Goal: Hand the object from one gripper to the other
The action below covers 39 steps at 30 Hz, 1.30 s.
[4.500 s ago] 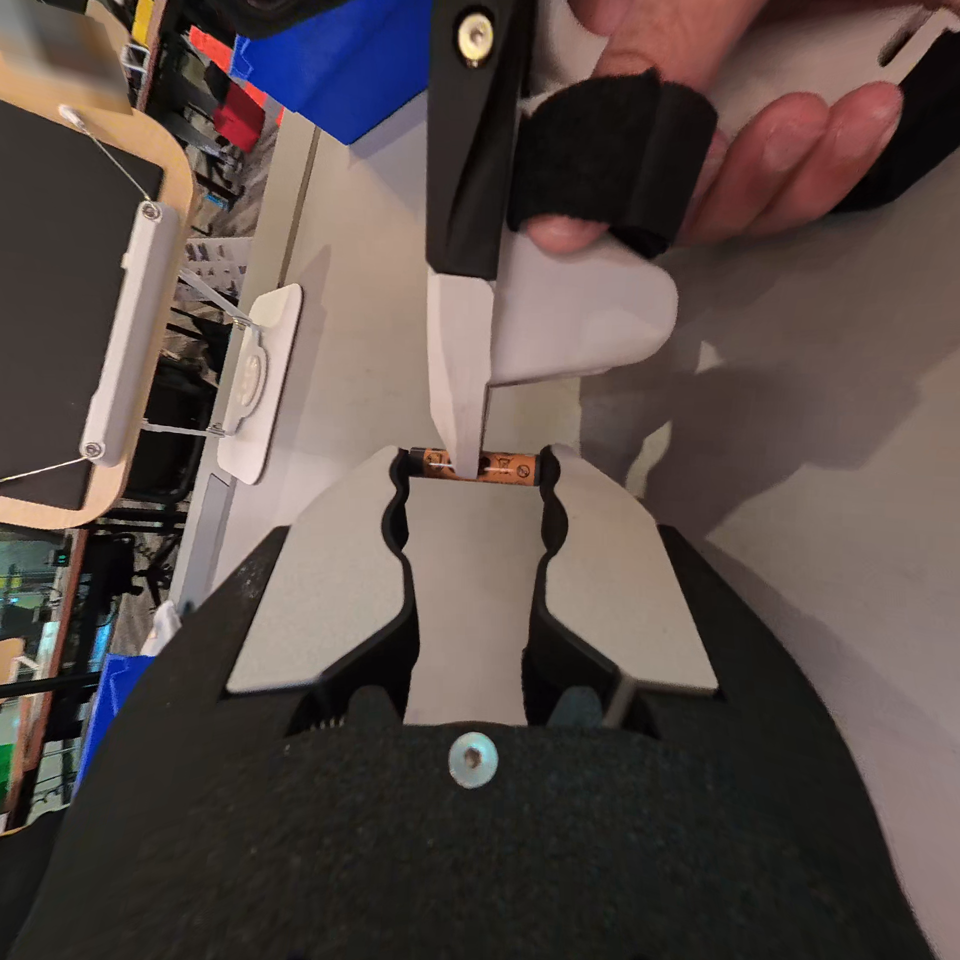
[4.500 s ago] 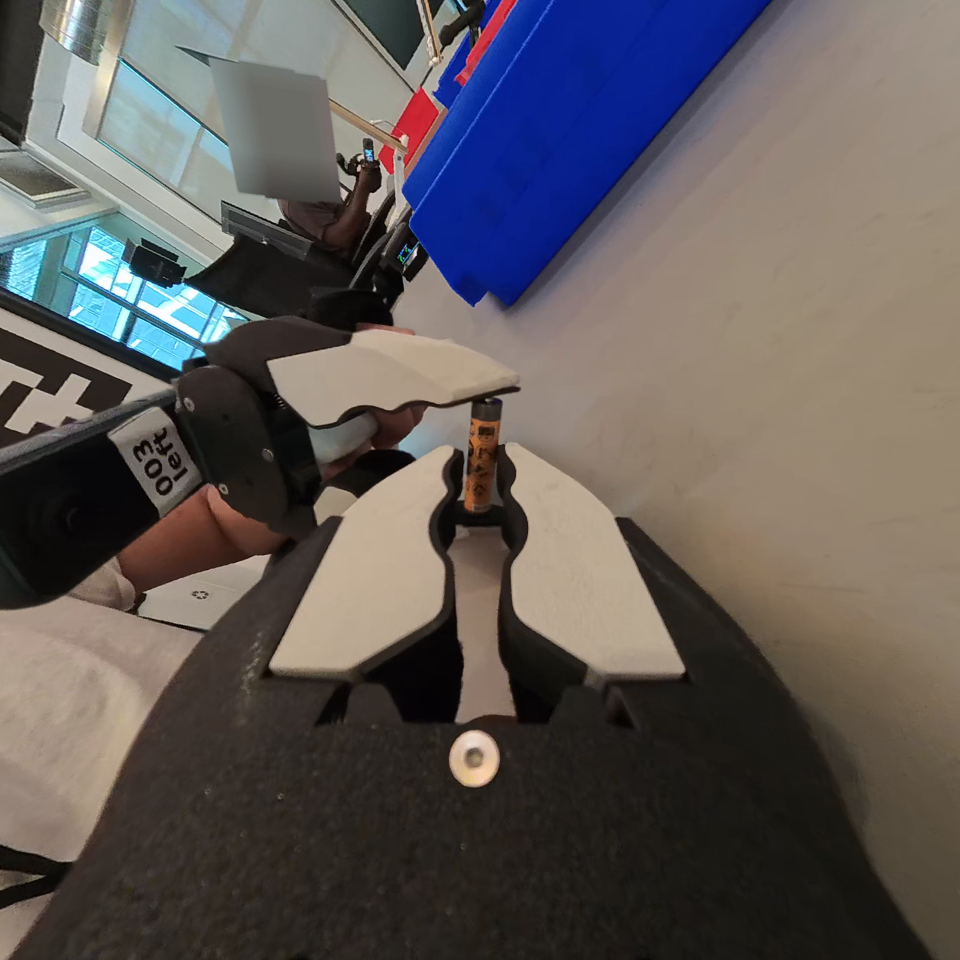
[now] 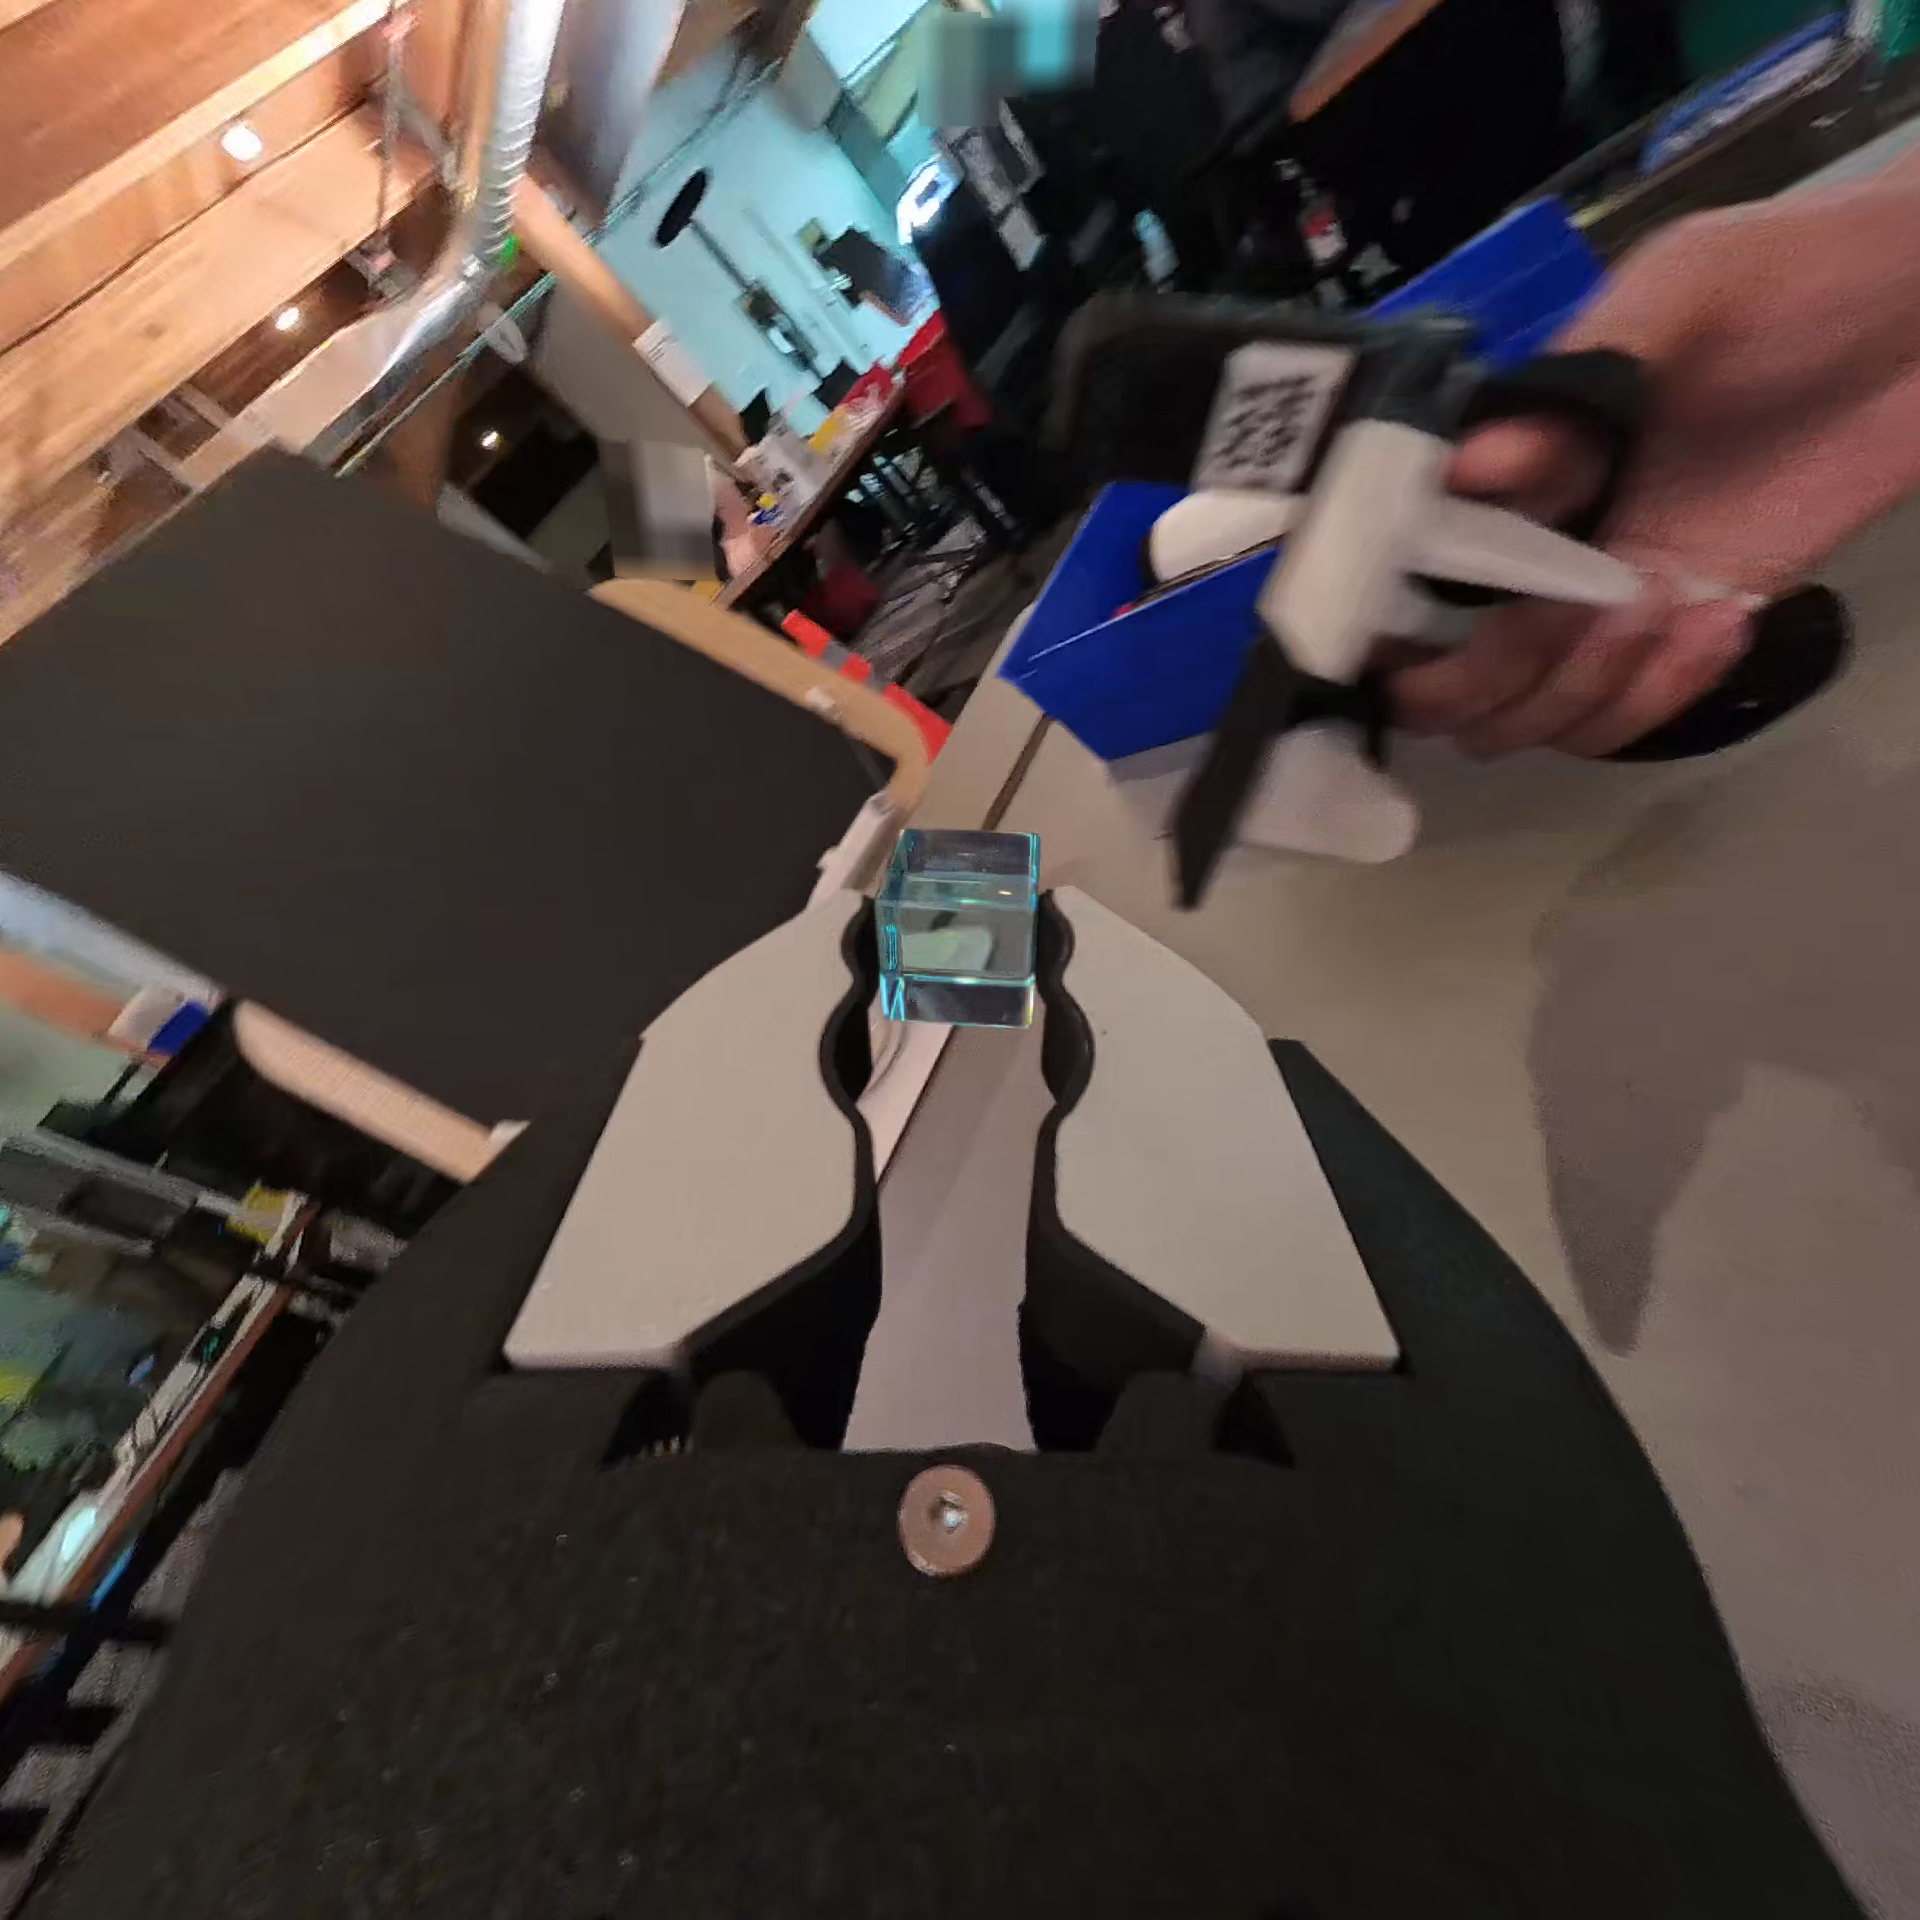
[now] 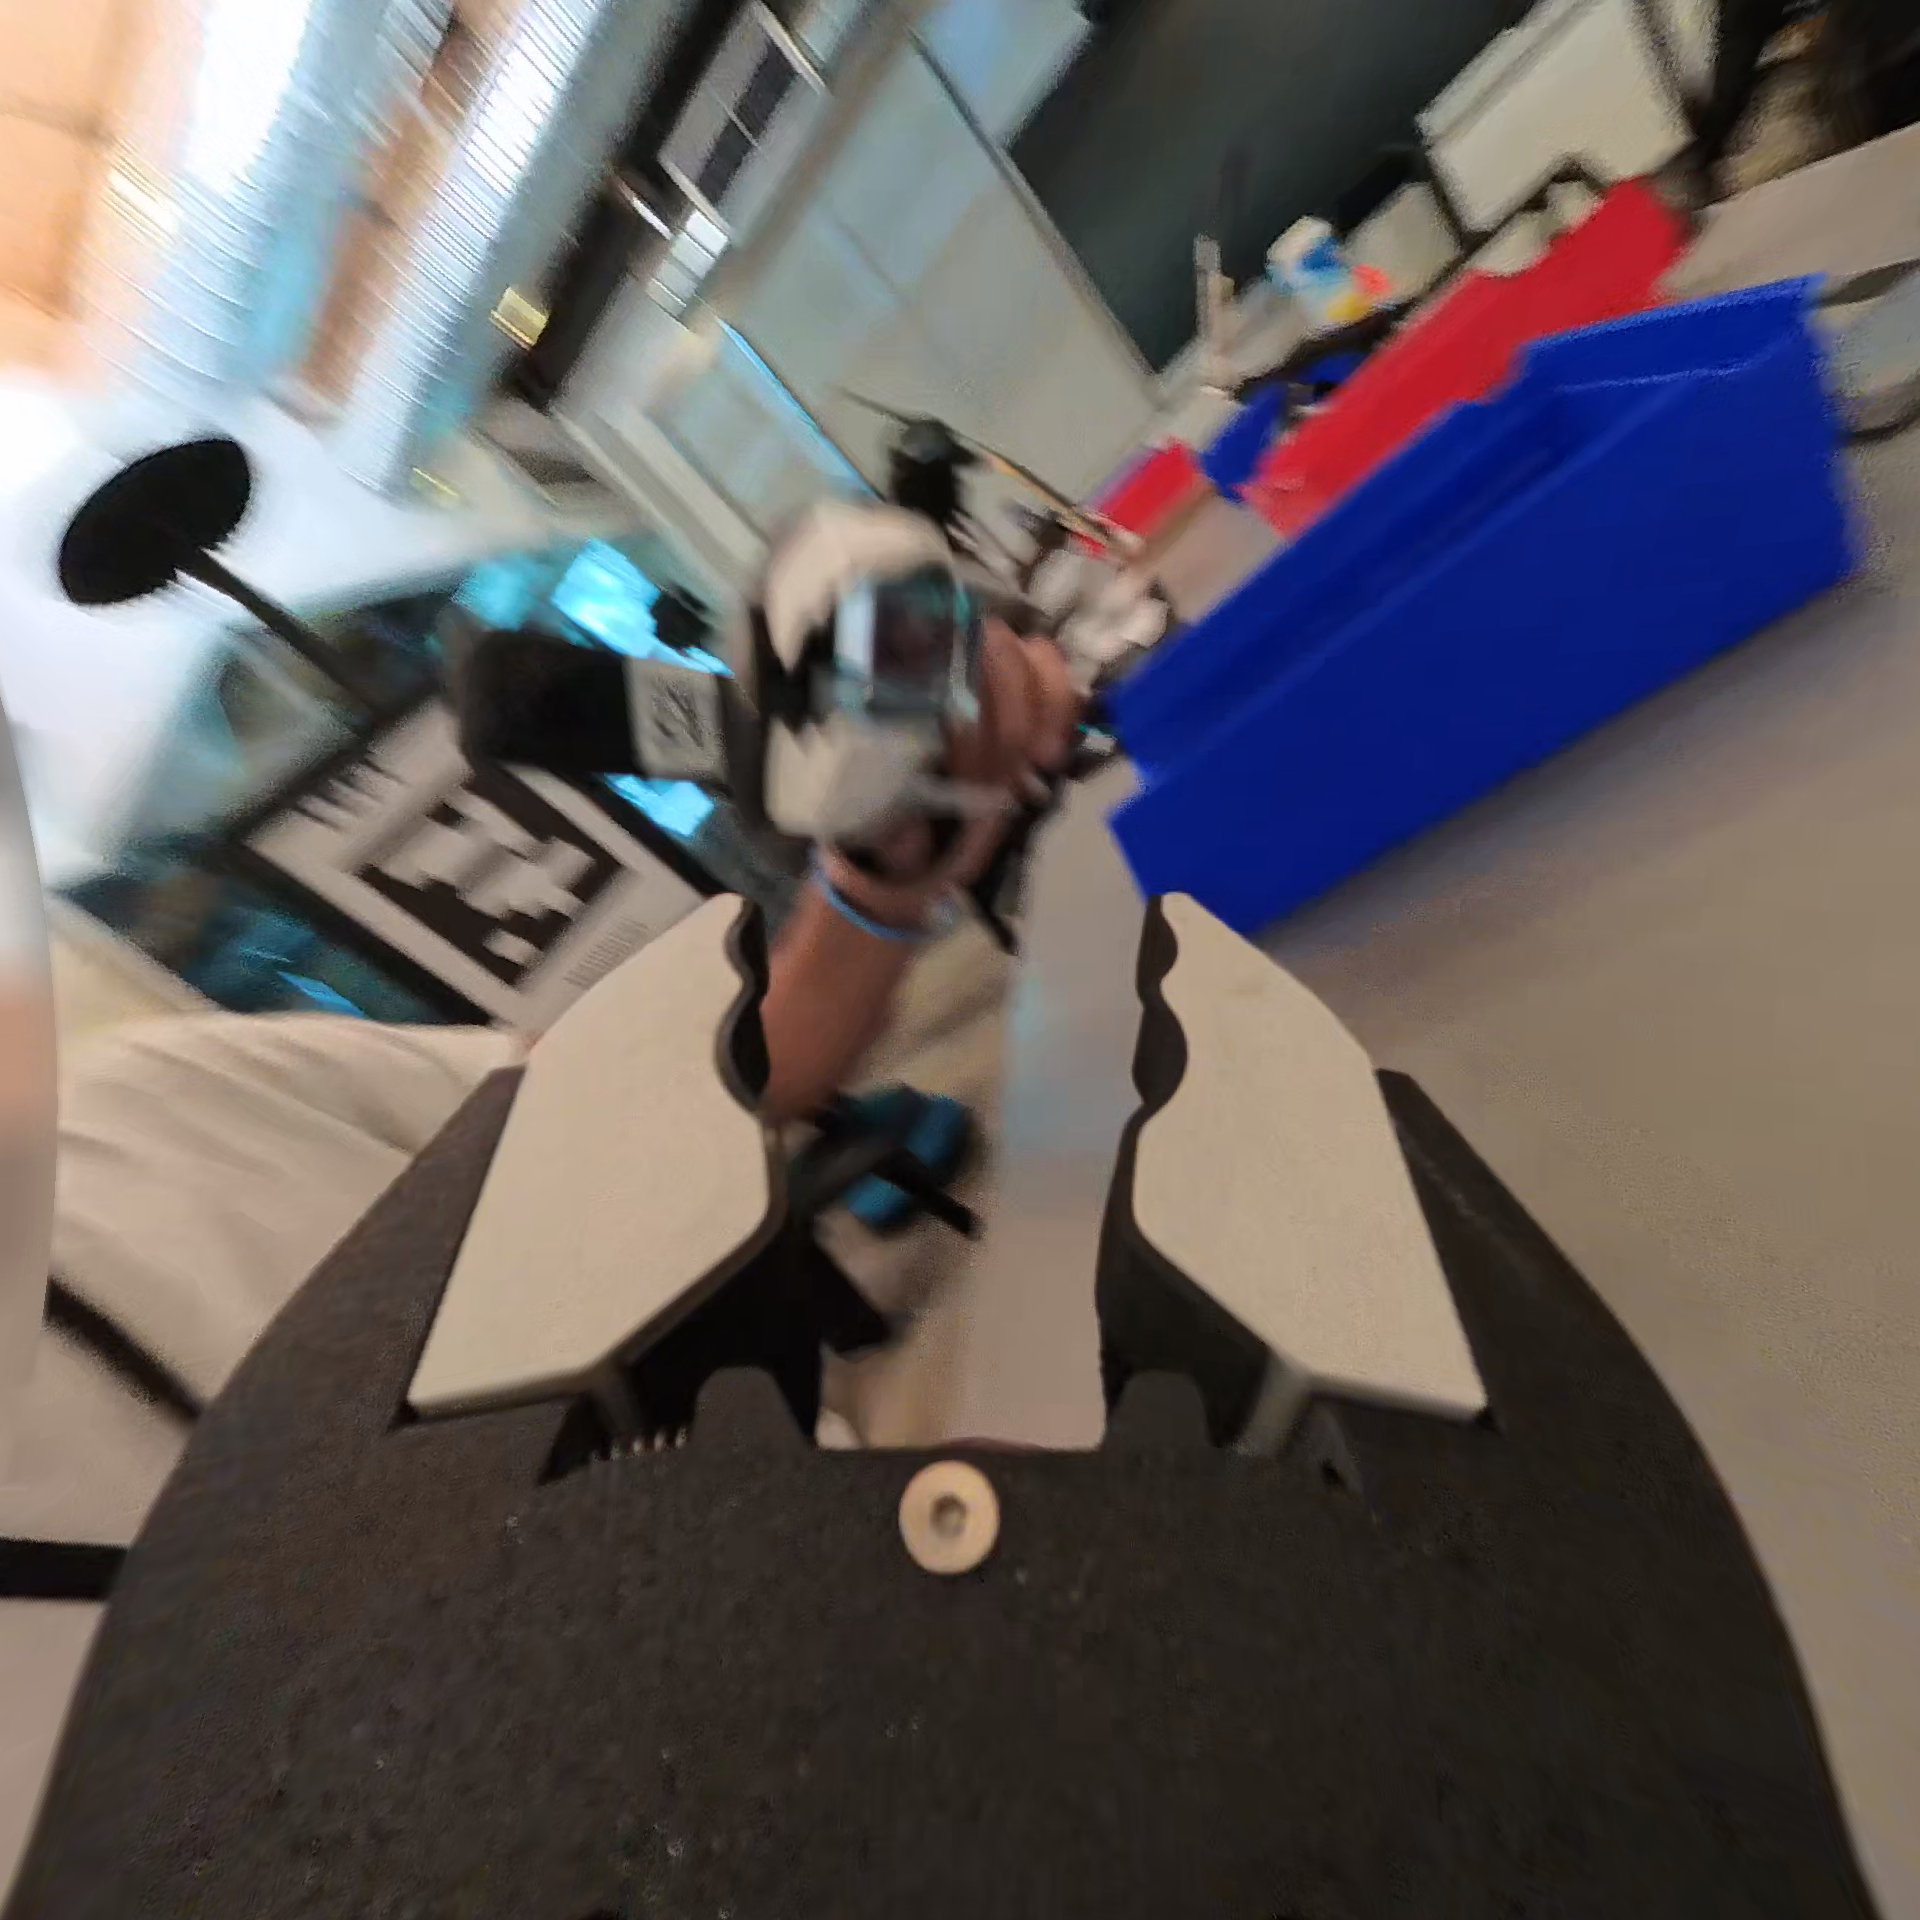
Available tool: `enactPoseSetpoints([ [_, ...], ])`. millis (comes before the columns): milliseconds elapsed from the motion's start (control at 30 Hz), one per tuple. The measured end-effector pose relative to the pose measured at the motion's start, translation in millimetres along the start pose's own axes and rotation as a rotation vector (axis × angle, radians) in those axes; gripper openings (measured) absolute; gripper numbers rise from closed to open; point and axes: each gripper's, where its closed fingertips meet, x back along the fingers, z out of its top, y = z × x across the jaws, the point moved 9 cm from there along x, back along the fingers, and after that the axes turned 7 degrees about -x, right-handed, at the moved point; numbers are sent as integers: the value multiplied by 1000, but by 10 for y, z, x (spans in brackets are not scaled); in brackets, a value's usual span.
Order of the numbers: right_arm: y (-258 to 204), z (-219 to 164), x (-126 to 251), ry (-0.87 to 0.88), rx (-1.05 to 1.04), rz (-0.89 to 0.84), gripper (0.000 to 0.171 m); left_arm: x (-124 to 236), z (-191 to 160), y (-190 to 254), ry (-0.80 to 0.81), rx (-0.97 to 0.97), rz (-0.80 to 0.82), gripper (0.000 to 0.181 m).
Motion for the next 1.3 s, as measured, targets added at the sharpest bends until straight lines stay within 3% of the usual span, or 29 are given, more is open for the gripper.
enactPoseSetpoints([
  [67, -14, 95, -6, 50, -83, 146, 69, -143, 83, 163, 10, -63, -33, 28],
  [233, 102, -31, -26, 2, -126, 167, 66, -270, 166, 361, 77, -38, -85, 28],
  [367, 150, -112, -35, -12, -201, 301, 27, -361, 158, 507, 58, -40, -114, 28],
  [500, 273, -166, 55, -4, -215, 195, 27, -378, 68, 639, -39, 20, -112, 27],
  [567, 334, -163, 197, 74, -174, 81, 27, -293, -16, 719, -99, 184, -77, 29],
  [667, 313, -130, 383, 150, 179, -249, 27, -107, -206, 919, -104, 577, -96, 35],
  [800, 199, -245, 282, -34, 834, -652, 27, -4, -365, 1054, -100, 996, -148, 60],
  [1033, 34, -783, -275, -438, 1578, -849, 27, -71, -452, 1062, -141, 1078, -197, 57],
  [1200, 31, -958, -460, -496, 1712, -829, 28, -91, -508, 1071, -115, 1162, -279, 50],
  [1300, 31, -996, -503, -503, 1765, -841, 28, -88, -517, 1078, -135, 1131, -296, 27],
])
